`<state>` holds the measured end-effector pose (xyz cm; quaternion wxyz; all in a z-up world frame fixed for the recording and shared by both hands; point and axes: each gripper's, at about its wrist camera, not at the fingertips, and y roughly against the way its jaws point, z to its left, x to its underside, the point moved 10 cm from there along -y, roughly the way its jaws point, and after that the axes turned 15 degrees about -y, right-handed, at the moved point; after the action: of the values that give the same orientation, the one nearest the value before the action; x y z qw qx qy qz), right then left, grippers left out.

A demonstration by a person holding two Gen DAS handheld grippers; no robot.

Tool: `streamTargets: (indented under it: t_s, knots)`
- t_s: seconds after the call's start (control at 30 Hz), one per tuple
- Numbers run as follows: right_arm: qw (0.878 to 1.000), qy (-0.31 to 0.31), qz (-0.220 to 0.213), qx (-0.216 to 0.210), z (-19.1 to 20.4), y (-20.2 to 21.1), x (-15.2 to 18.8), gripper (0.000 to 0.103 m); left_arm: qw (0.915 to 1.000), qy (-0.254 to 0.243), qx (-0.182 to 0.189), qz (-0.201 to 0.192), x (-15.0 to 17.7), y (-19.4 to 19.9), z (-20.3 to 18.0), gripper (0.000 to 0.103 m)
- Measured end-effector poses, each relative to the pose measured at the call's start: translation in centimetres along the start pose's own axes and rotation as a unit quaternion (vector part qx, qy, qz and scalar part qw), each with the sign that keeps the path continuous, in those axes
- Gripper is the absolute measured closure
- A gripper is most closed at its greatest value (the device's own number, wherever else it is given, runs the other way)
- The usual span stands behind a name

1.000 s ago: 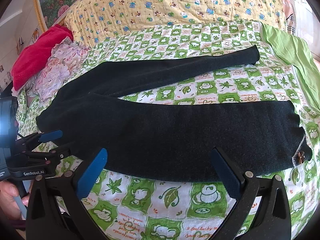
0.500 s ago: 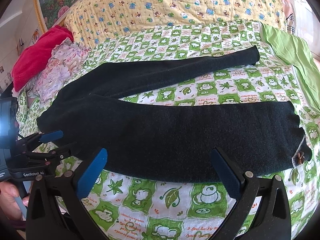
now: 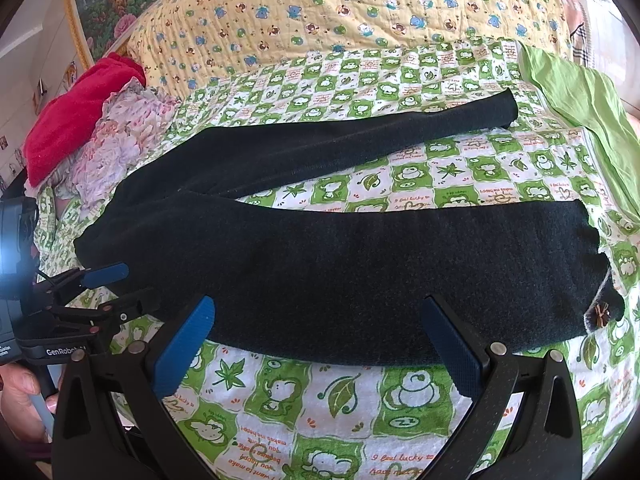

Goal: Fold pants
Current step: 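Position both grippers open above the waistband of the dark pants, then grasp the waistband corners with both grippers and lift them up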

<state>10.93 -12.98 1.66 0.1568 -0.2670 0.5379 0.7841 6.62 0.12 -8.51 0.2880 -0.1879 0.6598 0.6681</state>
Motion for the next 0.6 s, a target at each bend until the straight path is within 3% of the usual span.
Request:
streamTargets:
  t_s: [0.33, 0.6]
  knots:
    - [0.999, -0.034, -0.005, -0.031, -1.3, 0.3, -1.3, 0.0, 0.9998, -0.012, 0.013, 0.001, -1.5, -0.8, -0.2, 0.015]
    - [0.998, -0.049, -0.019, -0.047, -3.1, 0.3, -4.8, 0.0, 0.9988, -0.043, 0.025, -0.002, -5.4, -2.3, 0.2, 0.015]
